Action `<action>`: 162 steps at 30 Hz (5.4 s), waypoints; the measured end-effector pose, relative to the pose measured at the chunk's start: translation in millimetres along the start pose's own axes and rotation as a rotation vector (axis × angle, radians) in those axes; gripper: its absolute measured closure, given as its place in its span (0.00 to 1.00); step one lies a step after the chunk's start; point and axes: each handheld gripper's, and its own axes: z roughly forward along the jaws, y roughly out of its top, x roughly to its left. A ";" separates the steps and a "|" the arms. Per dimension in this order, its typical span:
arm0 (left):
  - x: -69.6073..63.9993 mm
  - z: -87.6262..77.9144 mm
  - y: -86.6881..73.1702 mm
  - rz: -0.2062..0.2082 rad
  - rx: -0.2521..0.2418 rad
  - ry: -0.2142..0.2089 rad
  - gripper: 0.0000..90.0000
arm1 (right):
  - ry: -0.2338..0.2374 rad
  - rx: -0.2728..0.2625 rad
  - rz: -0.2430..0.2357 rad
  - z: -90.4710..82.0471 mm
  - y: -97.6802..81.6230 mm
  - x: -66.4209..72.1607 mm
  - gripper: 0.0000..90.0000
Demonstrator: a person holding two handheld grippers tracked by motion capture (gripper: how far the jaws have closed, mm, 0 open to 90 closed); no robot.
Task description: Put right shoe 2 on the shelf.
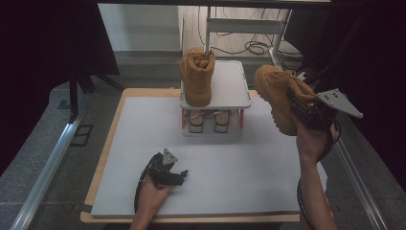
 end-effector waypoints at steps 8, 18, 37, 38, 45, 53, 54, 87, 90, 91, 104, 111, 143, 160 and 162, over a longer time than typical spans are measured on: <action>0.0 -0.1 0.0 0.001 0.002 0.000 0.16 | 0.030 -0.009 -0.003 14.0 5.5 13.2 0.62; -0.1 -0.1 -0.1 0.001 -0.001 0.001 0.16 | 0.057 -0.016 0.002 32.8 8.0 30.5 0.62; 0.2 -0.4 -0.1 0.007 0.004 0.001 0.16 | 0.095 -0.017 -0.010 73.9 15.4 64.6 0.62; 0.2 -0.4 -0.1 0.008 0.004 0.001 0.16 | 0.096 -0.017 -0.011 75.7 15.6 65.8 0.62; 0.3 -0.4 0.0 0.007 0.004 0.000 0.16 | 0.097 -0.003 -0.011 91.9 16.9 75.8 0.62; 0.6 -0.3 0.0 0.006 0.004 -0.002 0.16 | 0.096 0.011 -0.012 110.0 12.3 81.5 0.62; 0.5 -0.3 0.0 0.007 0.004 -0.001 0.16 | 0.097 0.017 -0.008 112.0 12.1 82.5 0.62; -0.4 -0.2 -0.2 0.004 -0.001 0.002 0.17 | 0.104 0.069 -0.028 151.7 0.9 94.3 0.26; -0.4 -0.3 -0.1 0.005 0.000 0.002 0.16 | 0.099 0.097 -0.022 153.7 3.3 94.7 0.17; -0.4 -0.3 -0.1 0.005 0.000 0.003 0.17 | 0.100 0.108 -0.028 153.7 4.4 95.0 0.15; -0.9 -0.6 -0.1 0.011 0.000 0.007 0.16 | 0.191 0.172 -0.012 136.1 -4.2 84.2 0.04; -1.1 -0.5 -0.2 0.012 -0.002 0.008 0.16 | 0.209 0.188 -0.015 121.5 -11.7 83.3 0.06; -1.5 -0.9 -0.2 0.011 0.001 0.009 0.16 | 0.278 0.276 -0.031 66.8 -56.6 48.0 0.93; -1.0 -0.9 0.0 0.014 0.003 0.009 0.16 | 0.299 0.276 0.030 74.9 -68.3 42.6 1.00; -1.1 -0.8 0.0 0.014 0.002 0.008 0.16 | 0.310 0.273 0.023 76.0 -68.4 45.8 1.00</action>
